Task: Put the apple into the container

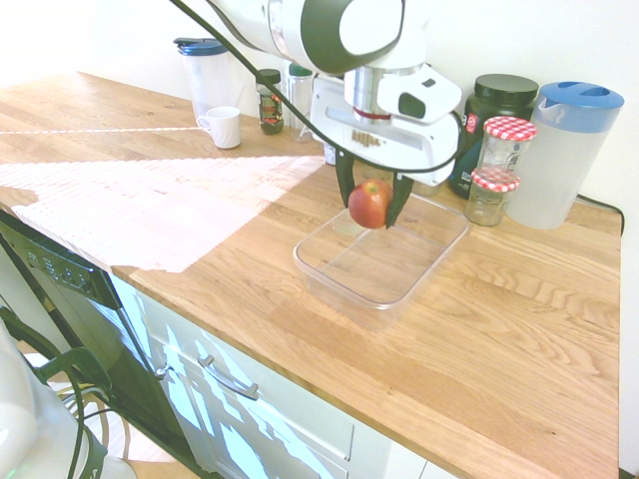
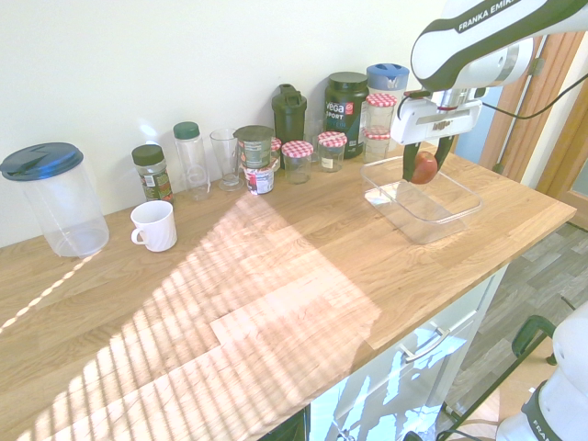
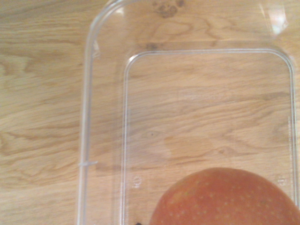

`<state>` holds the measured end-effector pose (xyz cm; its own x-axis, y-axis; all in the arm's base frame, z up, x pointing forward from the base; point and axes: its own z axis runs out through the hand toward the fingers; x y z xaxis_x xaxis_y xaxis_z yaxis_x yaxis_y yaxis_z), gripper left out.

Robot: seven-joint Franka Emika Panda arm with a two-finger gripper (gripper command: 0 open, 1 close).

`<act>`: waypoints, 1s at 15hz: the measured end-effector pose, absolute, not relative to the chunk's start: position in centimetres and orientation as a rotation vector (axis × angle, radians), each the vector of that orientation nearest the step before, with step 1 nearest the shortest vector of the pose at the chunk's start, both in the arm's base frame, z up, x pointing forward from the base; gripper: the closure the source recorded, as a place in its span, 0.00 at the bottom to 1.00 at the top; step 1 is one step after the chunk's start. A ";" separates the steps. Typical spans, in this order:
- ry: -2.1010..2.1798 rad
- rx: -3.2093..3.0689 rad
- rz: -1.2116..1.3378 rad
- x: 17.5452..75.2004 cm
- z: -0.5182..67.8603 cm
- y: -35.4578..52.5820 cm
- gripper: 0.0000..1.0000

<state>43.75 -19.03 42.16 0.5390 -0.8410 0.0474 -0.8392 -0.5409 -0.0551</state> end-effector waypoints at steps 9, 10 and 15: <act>1.542 -2.753 -0.084 46.6 36.5 -20.2 0.00; 1.548 -2.756 -0.080 47.1 36.0 -20.0 0.00; 1.560 -2.757 -0.102 49.2 35.3 -19.2 0.00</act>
<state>49.24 -19.20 35.31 0.5135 -0.8552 0.0699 -0.8570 -0.5153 -0.0078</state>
